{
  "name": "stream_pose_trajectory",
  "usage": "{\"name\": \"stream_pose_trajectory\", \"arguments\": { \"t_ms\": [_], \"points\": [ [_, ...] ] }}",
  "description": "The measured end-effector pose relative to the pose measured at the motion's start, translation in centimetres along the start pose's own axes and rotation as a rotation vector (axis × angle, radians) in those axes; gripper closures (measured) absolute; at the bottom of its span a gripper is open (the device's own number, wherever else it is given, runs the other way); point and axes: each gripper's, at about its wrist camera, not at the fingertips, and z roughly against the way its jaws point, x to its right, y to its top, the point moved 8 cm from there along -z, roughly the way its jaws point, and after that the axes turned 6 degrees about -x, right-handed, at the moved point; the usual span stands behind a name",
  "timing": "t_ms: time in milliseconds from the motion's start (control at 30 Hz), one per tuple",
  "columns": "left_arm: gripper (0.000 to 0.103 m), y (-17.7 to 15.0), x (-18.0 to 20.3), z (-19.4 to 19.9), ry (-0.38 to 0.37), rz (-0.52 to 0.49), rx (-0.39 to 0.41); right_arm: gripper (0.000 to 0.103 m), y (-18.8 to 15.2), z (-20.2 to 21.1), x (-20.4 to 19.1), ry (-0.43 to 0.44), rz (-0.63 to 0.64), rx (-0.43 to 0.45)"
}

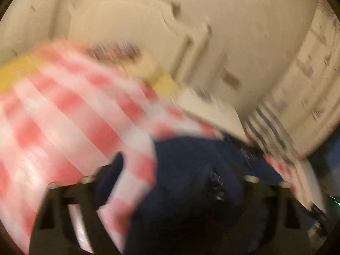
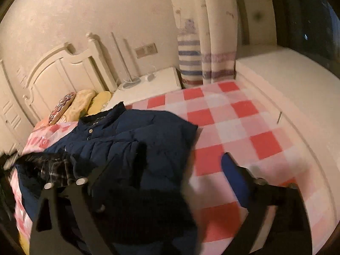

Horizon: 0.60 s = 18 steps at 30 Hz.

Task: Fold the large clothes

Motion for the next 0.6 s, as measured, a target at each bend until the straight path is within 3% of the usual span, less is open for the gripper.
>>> {"name": "stream_pose_trajectory", "arguments": {
  "t_ms": [100, 200, 367, 433, 467, 600],
  "points": [
    [0.013, 0.4, -0.2, -0.2, -0.063, -0.059, -0.035, 0.010, -0.5, -0.6, -0.3, 0.021, 0.076, -0.034],
    [0.013, -1.2, 1.3, -0.2, -0.051, -0.220, -0.057, 0.010, -1.1, -0.7, -0.8, 0.046, 0.113, -0.050],
    [0.012, -5.5, 3.4, -0.7, -0.069, -0.433, -0.119, 0.009, -1.3, 4.3, -0.1, 0.289, 0.030, 0.102],
    [0.012, -6.7, 3.7, -1.3, -0.083, -0.477, -0.150, 0.008, -2.0, 6.2, -0.2, 0.363, 0.072, 0.153],
    [0.012, -6.9, 3.8, -1.8, -0.088, -0.487, -0.163, 0.006, -2.5, 6.3, -0.6, 0.355, 0.113, 0.144],
    [0.012, -6.9, 4.8, -4.3, -0.147, -0.438, -0.239, 0.006, -5.1, 2.7, -2.9, 0.257, 0.286, -0.043]
  ]
}}
